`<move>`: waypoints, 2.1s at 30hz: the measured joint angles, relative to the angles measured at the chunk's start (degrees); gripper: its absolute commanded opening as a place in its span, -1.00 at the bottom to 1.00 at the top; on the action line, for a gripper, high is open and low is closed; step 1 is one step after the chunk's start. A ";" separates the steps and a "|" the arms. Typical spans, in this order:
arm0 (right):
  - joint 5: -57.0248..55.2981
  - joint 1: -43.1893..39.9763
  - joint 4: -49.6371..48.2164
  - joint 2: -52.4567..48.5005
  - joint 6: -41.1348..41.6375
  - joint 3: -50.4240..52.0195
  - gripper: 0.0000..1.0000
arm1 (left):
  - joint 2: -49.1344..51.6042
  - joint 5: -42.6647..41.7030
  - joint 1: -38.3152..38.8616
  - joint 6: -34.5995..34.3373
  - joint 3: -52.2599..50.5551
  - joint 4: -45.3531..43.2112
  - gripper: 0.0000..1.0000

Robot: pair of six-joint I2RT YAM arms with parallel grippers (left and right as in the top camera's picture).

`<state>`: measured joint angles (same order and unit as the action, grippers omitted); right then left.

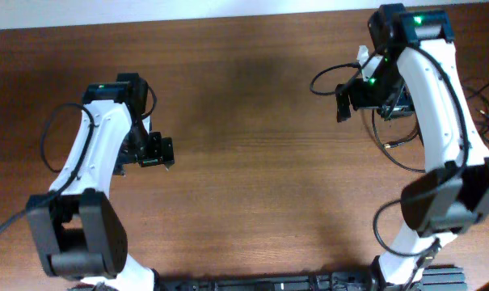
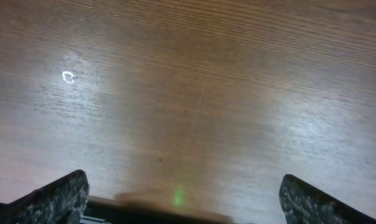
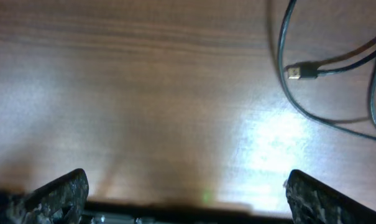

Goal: Untangle cables

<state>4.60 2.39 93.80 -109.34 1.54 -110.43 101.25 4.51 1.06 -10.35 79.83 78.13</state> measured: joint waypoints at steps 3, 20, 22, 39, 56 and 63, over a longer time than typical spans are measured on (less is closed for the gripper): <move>-0.33 0.00 -5.55 7.04 0.02 6.45 0.97 | -5.16 -0.02 0.00 0.00 -1.18 -2.34 0.98; -4.24 0.00 -33.83 64.67 0.02 46.58 0.97 | -60.94 -1.77 0.02 0.50 -29.66 -28.06 0.98; -4.50 0.00 -33.55 65.59 0.02 46.60 0.97 | -61.35 -1.77 0.02 0.50 -29.70 -28.09 0.98; -4.81 0.00 -32.98 53.42 0.04 46.93 0.97 | -61.35 -1.77 0.02 0.50 -29.92 -28.15 0.98; 0.04 -5.53 -86.66 97.79 -1.77 90.90 0.97 | -61.35 -2.19 0.02 0.50 -30.29 -28.26 0.98; 0.66 -5.53 -105.46 107.47 -1.75 106.36 0.97 | -61.35 -2.19 0.02 0.50 -30.29 -28.20 0.98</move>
<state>5.26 -3.14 -11.66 -1.87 -0.21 -4.08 39.90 2.33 1.08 -9.85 49.54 49.93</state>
